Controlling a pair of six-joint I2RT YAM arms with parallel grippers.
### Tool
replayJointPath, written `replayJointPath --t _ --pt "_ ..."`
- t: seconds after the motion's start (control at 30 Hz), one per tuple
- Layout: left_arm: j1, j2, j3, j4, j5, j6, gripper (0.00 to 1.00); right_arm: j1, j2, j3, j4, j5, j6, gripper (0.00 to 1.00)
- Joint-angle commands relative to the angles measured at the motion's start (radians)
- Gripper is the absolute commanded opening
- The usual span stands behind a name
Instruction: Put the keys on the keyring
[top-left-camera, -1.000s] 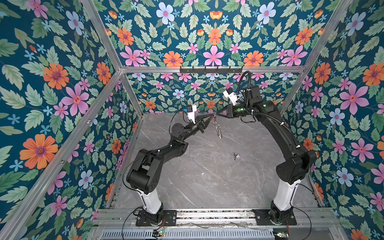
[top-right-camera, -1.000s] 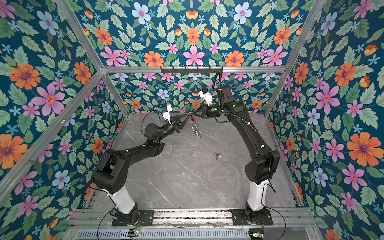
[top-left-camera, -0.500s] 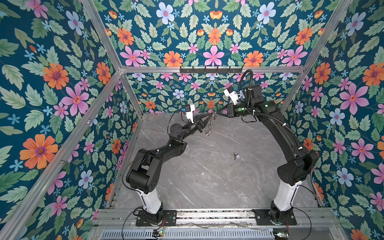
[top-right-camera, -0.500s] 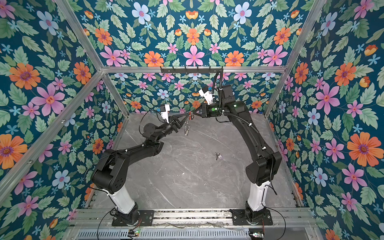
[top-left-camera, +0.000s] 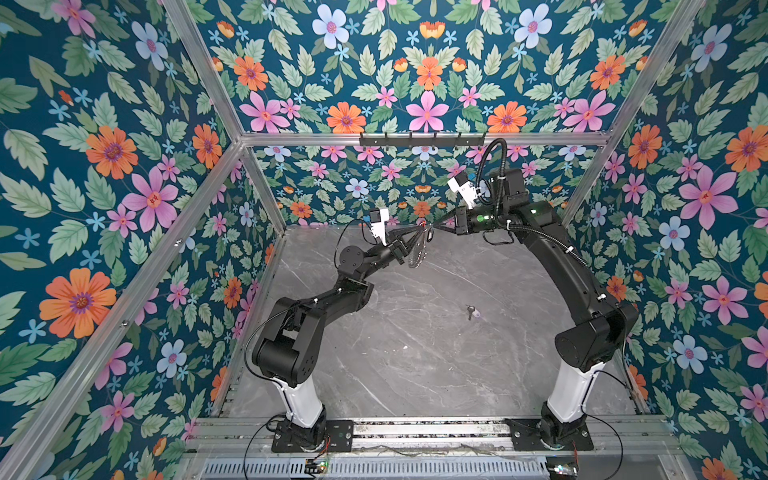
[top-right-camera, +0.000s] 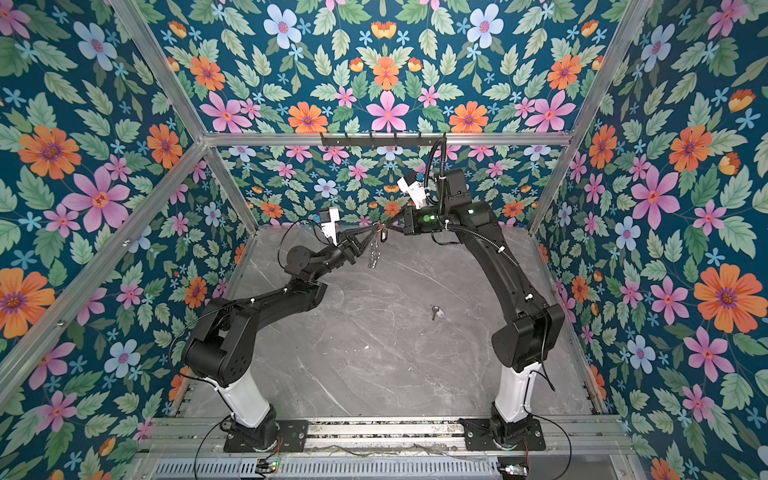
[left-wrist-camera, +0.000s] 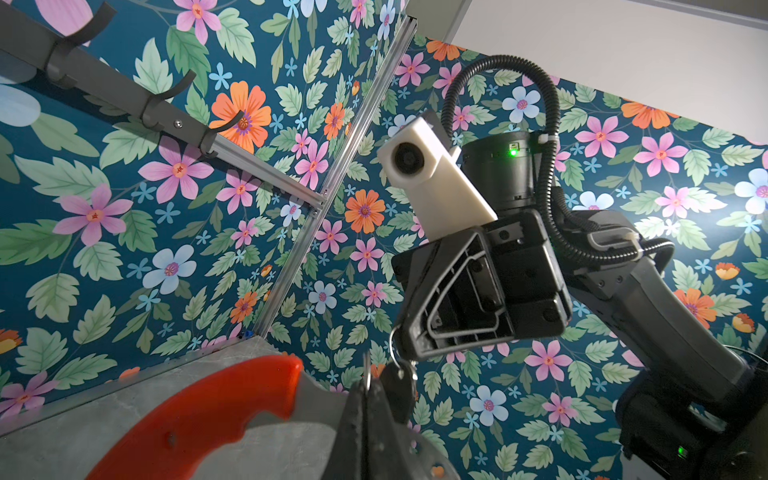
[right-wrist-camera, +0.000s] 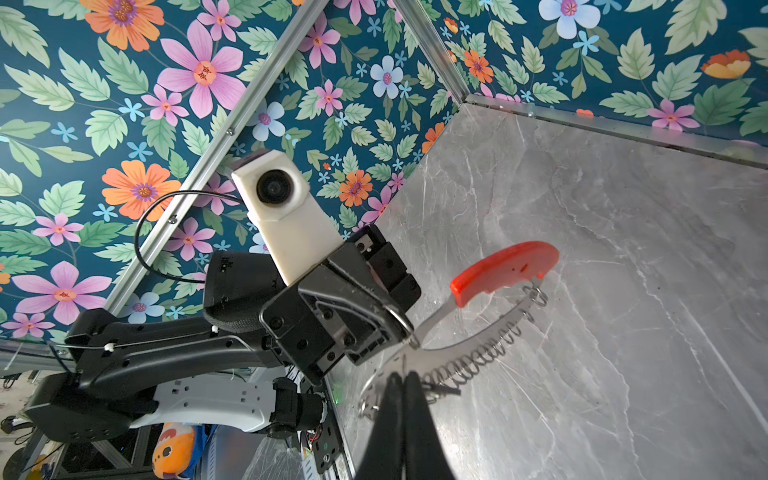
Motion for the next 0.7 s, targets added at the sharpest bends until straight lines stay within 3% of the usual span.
replayJointPath --t 0.0,0.67 --pt "0.001 -0.001 0.011 0.052 0.009 -0.009 0.0 0.006 0.013 0.025 0.017 -0.028 0.003 0.0" --pt "0.001 -0.006 -0.006 0.105 -0.012 -0.015 0.0 0.014 0.086 0.102 -0.035 0.04 0.064 0.0"
